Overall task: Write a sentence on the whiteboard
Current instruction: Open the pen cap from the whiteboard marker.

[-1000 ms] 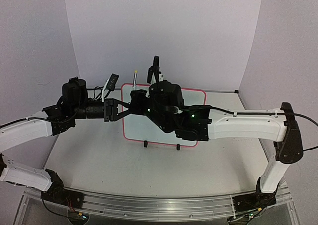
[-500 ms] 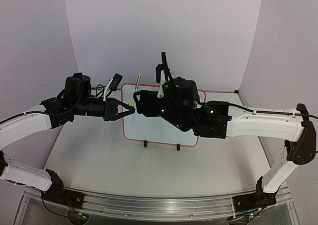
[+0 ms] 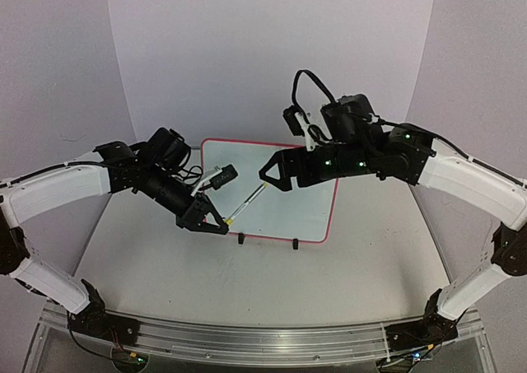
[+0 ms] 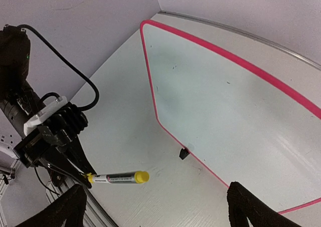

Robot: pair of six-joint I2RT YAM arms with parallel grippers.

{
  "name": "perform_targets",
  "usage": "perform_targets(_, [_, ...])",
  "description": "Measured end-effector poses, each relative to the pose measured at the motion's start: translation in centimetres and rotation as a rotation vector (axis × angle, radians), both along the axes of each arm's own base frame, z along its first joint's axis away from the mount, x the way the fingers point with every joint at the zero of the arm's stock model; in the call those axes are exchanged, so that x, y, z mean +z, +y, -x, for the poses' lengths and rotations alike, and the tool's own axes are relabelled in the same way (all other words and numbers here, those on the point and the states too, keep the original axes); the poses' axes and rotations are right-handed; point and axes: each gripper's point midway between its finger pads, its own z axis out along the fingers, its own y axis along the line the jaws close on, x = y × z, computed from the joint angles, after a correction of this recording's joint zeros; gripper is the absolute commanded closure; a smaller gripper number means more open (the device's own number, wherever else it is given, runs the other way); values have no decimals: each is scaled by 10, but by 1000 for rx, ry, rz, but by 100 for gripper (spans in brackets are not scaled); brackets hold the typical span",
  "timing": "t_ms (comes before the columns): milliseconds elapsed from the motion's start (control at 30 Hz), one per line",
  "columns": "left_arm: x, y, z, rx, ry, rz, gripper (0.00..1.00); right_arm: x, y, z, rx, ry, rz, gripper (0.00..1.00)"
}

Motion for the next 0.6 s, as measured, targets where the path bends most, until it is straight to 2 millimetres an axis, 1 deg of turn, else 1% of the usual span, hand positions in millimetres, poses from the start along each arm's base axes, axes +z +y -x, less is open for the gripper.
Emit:
perform_targets(67, [-6, -4, 12, -49, 14, -21, 100, -7, -4, 3, 46, 64, -4, 7])
perform_targets(133, [-8, -8, 24, -97, 29, -23, 100, -13, -6, 8, 97, 127, -18, 8])
perform_targets(200, [-7, -11, 32, -129, 43, -17, 100, -17, -6, 17, 154, 186, -31, 8])
perform_targets(267, [-4, -15, 39, -157, 52, -6, 100, -18, -2, 30, 221, 237, -49, 8])
perform_targets(367, [0, -19, 44, -189, 56, 15, 100, -20, 7, 47, 315, 302, -75, 8])
perform_targets(467, [3, -22, 47, -211, 66, 30, 100, -28, 15, 60, 393, 371, -88, 11])
perform_targets(600, [2, -27, 49, -236, 83, 39, 100, -42, 25, 70, 466, 452, -92, 20])
